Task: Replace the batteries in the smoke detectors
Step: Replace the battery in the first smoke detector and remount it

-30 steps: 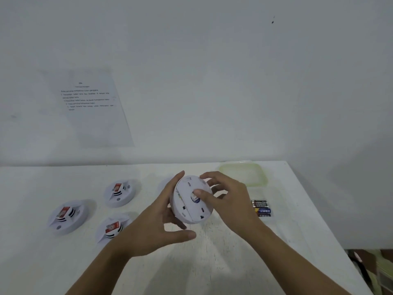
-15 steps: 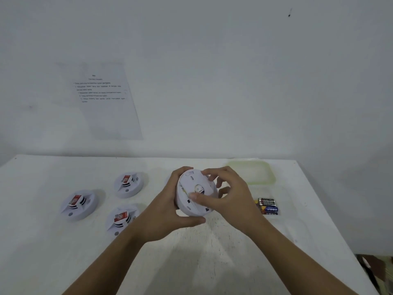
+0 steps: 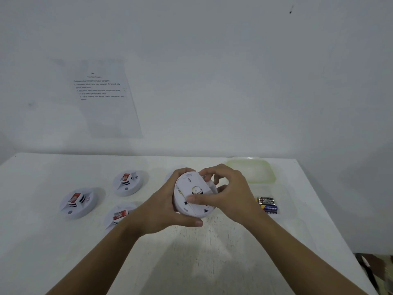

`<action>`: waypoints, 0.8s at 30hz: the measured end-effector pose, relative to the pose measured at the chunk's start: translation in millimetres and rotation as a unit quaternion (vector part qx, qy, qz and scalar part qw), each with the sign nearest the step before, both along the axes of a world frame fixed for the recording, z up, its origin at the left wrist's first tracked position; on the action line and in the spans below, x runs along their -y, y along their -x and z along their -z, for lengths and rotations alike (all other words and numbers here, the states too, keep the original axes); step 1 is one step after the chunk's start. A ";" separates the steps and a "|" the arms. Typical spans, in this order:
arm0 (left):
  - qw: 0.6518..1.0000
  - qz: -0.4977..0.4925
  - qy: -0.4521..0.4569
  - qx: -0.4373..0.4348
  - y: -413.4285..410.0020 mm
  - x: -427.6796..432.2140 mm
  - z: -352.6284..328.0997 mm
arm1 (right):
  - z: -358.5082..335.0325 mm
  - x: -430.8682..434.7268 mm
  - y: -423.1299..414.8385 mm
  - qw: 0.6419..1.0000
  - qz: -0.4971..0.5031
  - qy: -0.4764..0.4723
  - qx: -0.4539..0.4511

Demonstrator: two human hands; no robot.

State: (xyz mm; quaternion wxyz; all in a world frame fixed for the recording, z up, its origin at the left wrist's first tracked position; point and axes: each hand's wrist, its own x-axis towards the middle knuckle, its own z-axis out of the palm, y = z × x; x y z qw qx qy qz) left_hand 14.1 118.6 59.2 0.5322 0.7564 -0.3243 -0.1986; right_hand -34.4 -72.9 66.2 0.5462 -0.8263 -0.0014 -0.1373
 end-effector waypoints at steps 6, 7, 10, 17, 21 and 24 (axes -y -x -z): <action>1.000 0.001 0.010 -0.007 -0.2 0.4 4.1 | 4.7 3.0 1.3 1.000 -0.026 -0.006 -0.003; 1.000 0.003 0.006 -0.004 -0.7 0.4 3.9 | 6.4 2.6 1.7 1.000 -0.024 -0.006 0.000; 1.000 0.004 -0.002 0.002 -2.2 2.2 4.5 | 10.9 0.4 2.3 1.000 -0.012 -0.002 0.007; 1.000 -0.003 -0.003 0.009 -3.3 6.0 5.1 | 9.8 3.2 0.2 1.000 -0.008 0.003 0.001; 1.000 0.022 -0.008 0.005 -6.9 6.4 2.2 | 8.7 3.0 -2.2 1.000 -0.024 0.004 0.015; 1.000 0.012 -0.007 0.010 -7.6 6.5 3.6 | 6.2 5.2 -3.4 0.999 -0.035 0.018 0.021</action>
